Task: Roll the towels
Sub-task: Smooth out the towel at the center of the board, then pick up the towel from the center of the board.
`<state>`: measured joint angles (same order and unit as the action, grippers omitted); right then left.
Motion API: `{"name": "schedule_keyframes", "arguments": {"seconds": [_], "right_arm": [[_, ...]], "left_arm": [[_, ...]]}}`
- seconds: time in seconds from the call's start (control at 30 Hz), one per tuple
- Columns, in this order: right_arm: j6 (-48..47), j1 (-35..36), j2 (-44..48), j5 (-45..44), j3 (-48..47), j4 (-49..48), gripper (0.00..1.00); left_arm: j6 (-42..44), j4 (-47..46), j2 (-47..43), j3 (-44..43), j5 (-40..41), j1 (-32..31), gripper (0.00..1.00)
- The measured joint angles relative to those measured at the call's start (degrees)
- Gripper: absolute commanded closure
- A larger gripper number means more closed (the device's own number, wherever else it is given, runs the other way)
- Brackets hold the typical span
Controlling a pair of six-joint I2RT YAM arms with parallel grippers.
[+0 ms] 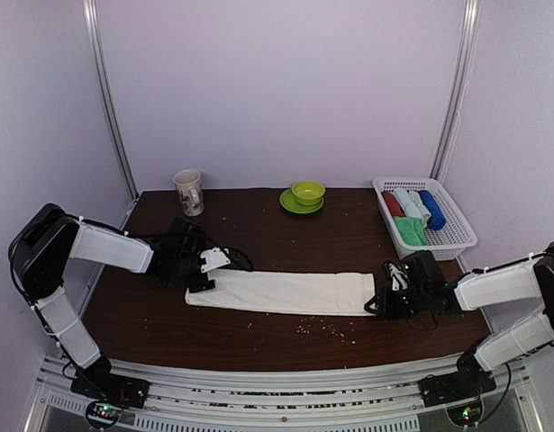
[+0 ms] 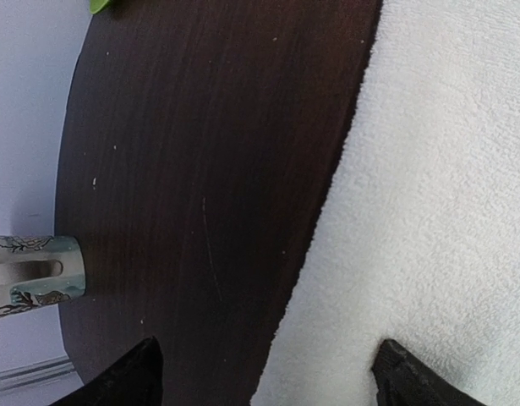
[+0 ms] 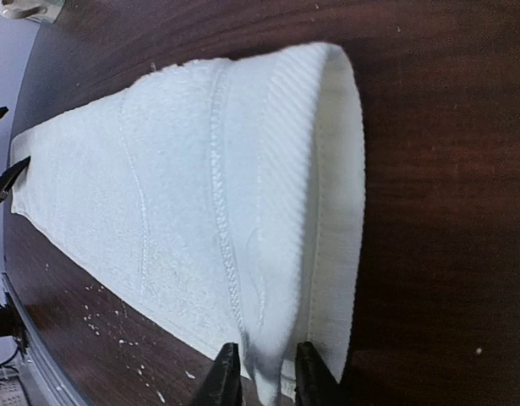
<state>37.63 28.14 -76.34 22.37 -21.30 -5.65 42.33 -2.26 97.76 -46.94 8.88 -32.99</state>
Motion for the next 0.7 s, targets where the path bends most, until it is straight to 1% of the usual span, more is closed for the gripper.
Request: {"name": "schedule_keyframes", "arguments": {"seconds": [0.03, 0.07, 0.13, 0.27, 0.37, 0.43, 0.53, 0.63, 0.7], "right_arm": [[-0.48, 0.02, 0.74, -0.63, -0.44, 1.25, 0.61], [-1.03, -0.02, 1.77, -1.46, -0.92, 2.93, 0.57], [-1.68, -0.02, 3.89, -2.89, -2.01, 6.47, 0.53], [-2.32, -0.04, 9.09, -5.99, -6.19, 13.88, 0.52], [-1.7, -0.04, 13.33, -7.58, -9.11, 15.26, 0.49], [-0.61, 0.17, 16.06, -8.5, -9.6, 13.7, 0.49], [2.97, 1.64, 17.44, -10.8, -9.16, 7.52, 0.48], [6.1, 4.63, 12.46, -13.62, -9.16, -0.2, 0.45], [7.63, 7.32, 5.79, -15.65, -9.88, -5.31, 0.45]], "left_arm": [[0.15, 0.37, -0.17, -0.02, -0.02, 0.0, 0.07], [0.24, 0.94, -0.46, -0.02, -0.07, 0.0, 0.05], [0.5, 2.64, -1.29, -0.02, -0.31, 0.0, 0.02], [0.68, 7.5, -2.95, -0.39, -1.92, 0.04, 0.02], [0.52, 11.06, -3.82, -1.03, -3.58, 0.04, 0.02], [0.15, 13.0, -4.59, -1.75, -4.57, 0.04, 0.02], [-0.63, 14.05, -6.05, -3.08, -5.25, 0.04, 0.02], [-1.42, 13.66, -7.17, -4.2, -5.09, 0.04, 0.02], [-1.88, 12.87, -7.45, -4.31, -4.72, 0.04, 0.02]]}}
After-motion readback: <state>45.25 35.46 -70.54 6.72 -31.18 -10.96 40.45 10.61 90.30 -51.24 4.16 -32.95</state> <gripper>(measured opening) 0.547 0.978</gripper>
